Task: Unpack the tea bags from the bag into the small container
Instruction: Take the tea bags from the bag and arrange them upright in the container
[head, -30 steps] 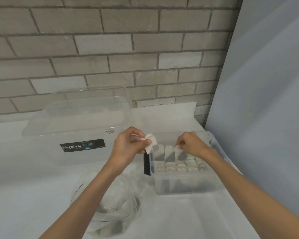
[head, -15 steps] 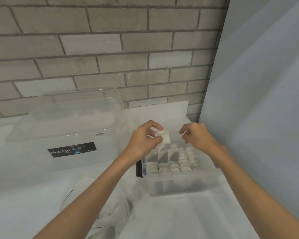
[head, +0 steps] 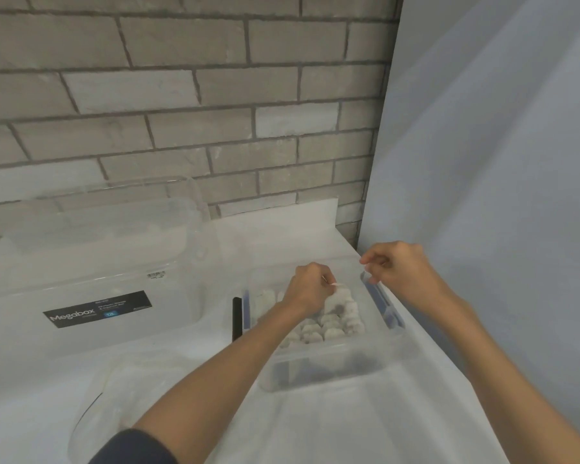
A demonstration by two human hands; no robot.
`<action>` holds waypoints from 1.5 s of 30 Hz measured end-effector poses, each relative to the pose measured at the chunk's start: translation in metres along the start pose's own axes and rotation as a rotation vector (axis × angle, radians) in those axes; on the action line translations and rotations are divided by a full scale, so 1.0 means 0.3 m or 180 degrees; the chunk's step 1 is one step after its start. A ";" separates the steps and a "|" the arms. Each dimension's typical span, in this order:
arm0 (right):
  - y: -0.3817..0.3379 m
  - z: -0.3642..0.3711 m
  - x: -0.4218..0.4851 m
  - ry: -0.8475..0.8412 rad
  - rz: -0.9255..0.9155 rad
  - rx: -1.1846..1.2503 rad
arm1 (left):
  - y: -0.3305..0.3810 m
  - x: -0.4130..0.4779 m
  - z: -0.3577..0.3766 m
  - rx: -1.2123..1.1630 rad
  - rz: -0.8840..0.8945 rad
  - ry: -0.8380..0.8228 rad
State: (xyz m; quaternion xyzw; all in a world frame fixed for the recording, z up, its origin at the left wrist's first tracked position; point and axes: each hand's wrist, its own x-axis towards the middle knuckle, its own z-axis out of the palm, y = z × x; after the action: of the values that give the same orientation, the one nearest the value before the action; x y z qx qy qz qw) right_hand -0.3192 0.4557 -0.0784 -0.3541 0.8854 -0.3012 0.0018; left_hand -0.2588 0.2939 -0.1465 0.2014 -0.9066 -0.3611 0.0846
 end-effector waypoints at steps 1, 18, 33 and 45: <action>0.003 -0.002 -0.006 -0.0011 0.0012 0.0022 | -0.005 0.004 0.009 0.0036 -0.0023 0.0035; -0.009 -0.006 -0.052 -0.0141 0.0103 0.0069 | 0.012 -0.020 0.001 0.1986 0.0597 0.0149; -0.135 0.056 0.001 -0.0293 -0.0181 -0.0080 | 0.044 -0.198 -0.336 0.0771 0.0681 0.1203; -0.094 0.285 0.121 -0.1066 -0.0981 -0.2867 | -0.007 -0.171 -0.123 0.0208 -0.0561 -0.0585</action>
State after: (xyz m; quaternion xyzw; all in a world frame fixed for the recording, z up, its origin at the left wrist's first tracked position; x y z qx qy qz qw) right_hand -0.3102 0.3716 -0.1257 -0.4898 0.8524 0.1749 -0.0536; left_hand -0.2007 0.2914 -0.1215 0.2490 -0.9006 -0.3543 -0.0375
